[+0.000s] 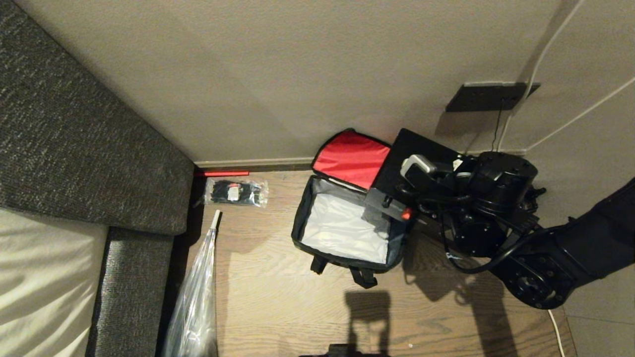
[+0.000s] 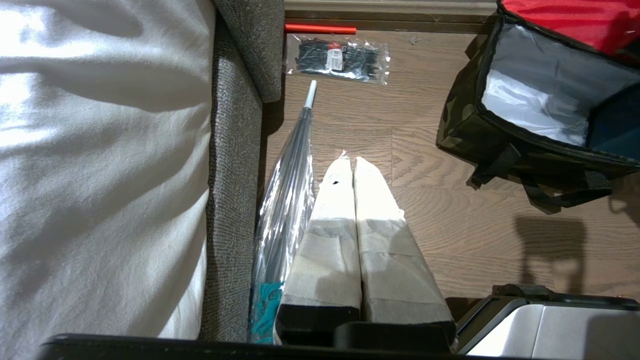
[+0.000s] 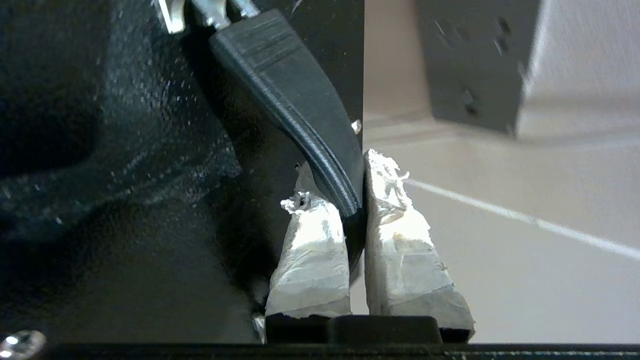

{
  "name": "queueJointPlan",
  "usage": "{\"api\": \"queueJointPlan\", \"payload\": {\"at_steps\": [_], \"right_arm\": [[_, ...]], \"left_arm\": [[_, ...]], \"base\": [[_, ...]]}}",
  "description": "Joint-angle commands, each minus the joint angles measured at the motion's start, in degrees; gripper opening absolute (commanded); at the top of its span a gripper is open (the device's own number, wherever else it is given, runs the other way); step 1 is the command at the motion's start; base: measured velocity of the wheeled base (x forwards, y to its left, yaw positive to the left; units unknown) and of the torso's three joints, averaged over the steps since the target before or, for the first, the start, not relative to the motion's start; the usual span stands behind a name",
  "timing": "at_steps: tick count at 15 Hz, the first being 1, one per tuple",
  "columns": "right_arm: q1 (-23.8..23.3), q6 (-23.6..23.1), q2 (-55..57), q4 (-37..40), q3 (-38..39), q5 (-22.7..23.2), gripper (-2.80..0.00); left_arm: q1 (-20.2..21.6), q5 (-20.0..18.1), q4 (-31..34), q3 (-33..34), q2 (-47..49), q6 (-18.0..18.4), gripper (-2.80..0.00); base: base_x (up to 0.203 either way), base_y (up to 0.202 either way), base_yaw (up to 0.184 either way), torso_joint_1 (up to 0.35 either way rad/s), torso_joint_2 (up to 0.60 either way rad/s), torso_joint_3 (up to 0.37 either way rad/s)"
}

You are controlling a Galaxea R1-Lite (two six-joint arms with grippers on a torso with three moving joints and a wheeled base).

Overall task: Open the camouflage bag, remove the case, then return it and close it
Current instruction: Release the handle

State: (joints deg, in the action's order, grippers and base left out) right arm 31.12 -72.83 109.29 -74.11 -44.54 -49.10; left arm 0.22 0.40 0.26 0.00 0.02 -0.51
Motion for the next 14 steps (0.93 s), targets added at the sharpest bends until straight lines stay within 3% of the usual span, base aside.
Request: {"api": "queueJointPlan", "payload": {"at_steps": [1,14], "right_arm": [[-2.2,0.1,-1.1,-0.6,1.6,-0.3,-2.8],[-15.2,3.4,-0.6,-0.2,4.0,0.1,-2.8]], "left_arm": [[0.0,0.0,0.0,0.2,-0.1,0.0,-2.8],[0.0,0.0,0.0,0.2,-0.1,0.0,-2.8]], "base": [[0.0,0.0,0.0,0.0,0.0,0.0],[0.0,0.0,0.0,0.0,0.0,0.0]]}}
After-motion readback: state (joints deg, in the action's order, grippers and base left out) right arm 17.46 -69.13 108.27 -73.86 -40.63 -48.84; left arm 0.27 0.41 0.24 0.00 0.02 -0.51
